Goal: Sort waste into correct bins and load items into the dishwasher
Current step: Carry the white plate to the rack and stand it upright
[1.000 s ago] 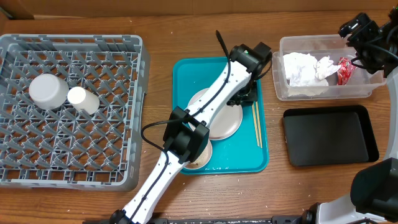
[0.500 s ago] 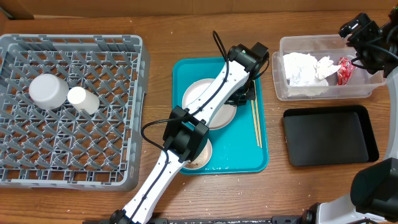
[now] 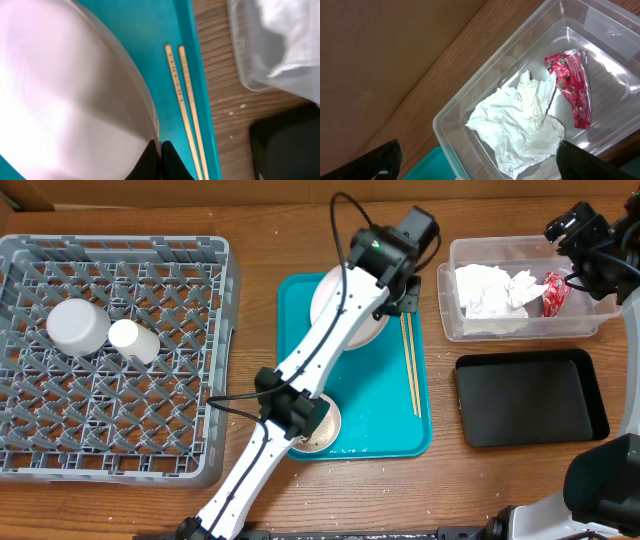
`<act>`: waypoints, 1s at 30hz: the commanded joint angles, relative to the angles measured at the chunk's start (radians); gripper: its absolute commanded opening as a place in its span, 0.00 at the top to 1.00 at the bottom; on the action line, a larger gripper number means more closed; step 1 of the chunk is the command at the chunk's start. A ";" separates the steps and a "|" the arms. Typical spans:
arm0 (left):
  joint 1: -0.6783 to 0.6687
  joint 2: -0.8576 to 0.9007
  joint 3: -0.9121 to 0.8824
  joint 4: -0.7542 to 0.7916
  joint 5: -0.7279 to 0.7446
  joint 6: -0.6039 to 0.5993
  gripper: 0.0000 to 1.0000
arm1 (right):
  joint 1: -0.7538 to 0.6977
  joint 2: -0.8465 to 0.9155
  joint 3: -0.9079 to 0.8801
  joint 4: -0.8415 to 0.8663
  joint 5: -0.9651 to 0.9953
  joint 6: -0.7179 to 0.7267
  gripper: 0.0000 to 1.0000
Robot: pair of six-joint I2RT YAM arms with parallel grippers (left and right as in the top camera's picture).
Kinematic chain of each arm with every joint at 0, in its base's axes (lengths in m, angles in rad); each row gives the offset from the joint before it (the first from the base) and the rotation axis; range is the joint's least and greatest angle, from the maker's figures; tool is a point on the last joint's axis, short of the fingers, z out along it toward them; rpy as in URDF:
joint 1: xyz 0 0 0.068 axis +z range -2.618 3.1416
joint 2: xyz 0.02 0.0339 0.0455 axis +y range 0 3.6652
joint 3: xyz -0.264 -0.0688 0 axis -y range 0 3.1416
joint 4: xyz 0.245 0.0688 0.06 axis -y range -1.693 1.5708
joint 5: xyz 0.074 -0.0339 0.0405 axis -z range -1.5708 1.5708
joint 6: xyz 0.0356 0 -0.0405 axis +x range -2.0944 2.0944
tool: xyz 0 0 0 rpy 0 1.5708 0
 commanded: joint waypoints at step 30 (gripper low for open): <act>0.905 -0.386 -0.409 -0.037 0.821 0.674 0.96 | -0.001 -0.017 0.011 -0.008 0.013 0.008 0.00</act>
